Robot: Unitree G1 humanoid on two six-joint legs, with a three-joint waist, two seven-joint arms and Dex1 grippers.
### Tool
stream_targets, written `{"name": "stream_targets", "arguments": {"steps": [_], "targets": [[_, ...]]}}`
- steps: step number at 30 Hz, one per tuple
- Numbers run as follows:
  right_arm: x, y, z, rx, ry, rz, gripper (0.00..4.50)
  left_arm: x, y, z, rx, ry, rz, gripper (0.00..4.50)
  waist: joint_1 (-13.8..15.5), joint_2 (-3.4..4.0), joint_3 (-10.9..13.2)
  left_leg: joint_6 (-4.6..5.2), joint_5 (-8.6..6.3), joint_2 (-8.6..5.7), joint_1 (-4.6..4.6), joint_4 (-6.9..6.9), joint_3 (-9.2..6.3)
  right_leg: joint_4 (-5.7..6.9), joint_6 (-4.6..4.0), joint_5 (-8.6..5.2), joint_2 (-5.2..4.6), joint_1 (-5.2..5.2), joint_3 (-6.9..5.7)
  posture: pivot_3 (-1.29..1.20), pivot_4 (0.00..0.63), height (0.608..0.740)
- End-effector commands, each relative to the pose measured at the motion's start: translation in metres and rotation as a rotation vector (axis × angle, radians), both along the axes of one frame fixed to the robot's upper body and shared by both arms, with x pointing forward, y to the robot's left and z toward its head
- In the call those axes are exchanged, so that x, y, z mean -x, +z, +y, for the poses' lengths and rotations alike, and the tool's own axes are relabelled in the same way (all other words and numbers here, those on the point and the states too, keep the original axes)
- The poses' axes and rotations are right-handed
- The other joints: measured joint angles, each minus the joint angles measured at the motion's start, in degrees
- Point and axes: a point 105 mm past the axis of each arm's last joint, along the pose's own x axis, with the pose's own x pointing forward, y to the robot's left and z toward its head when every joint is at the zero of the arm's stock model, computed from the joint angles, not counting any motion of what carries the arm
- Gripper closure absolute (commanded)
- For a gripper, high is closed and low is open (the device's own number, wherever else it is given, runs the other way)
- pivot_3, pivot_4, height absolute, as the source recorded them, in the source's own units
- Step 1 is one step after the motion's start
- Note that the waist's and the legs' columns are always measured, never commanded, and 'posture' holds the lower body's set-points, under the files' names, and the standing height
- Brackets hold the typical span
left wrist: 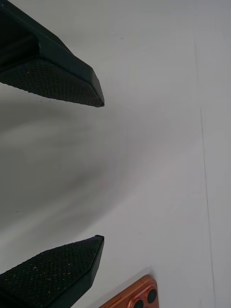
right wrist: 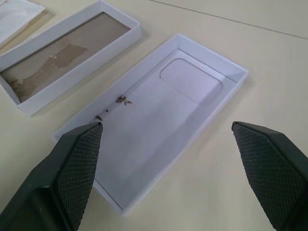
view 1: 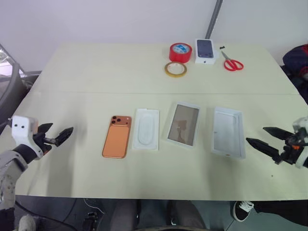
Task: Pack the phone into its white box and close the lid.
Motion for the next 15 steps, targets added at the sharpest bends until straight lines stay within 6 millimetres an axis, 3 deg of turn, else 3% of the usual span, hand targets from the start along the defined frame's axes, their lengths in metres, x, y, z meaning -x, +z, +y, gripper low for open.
{"name": "stream_targets", "arguments": {"steps": [1, 7, 11, 15], "targets": [[-0.002, 0.012, 0.006, 0.010, 0.022, -0.052, 0.01, -0.003, 0.017, -0.002, -0.019, -0.006, -0.058, 0.02, 0.05, 0.00, 0.00, 0.00, 0.00, 0.00, 0.00, 0.00, 0.00, 0.00, 0.00, 0.00, 0.00, 0.00, 0.00, 0.00, 0.150, 0.740], [-0.009, 0.023, 0.025, 0.018, 0.078, -0.095, 0.01, -0.013, 0.024, -0.022, 0.023, -0.057, -0.089, 0.02, -0.19, 0.00, 0.00, 0.00, 0.00, -0.01, 0.00, 0.00, 0.00, 0.00, 0.00, 0.00, 0.01, 0.00, 0.00, 0.00, 0.150, 0.740], [-0.016, 0.028, 0.070, 0.054, 0.204, -0.136, 0.01, -0.030, 0.032, -0.084, 0.127, -0.241, -0.084, 0.02, -0.14, -0.01, 0.00, -0.01, 0.00, -0.02, -0.01, 0.06, -0.01, 0.03, 0.02, 0.01, 0.02, 0.02, -0.01, 0.00, 0.150, 0.740], [-0.021, 0.029, 0.106, 0.079, 0.301, -0.176, 0.01, -0.032, 0.025, -0.153, 0.230, -0.422, 0.017, 0.02, -0.52, -0.03, 0.00, -0.01, 0.01, -0.04, -0.04, 0.08, -0.02, 0.04, 0.03, 0.01, 0.07, 0.00, -0.01, 0.00, 0.150, 0.740]]}}
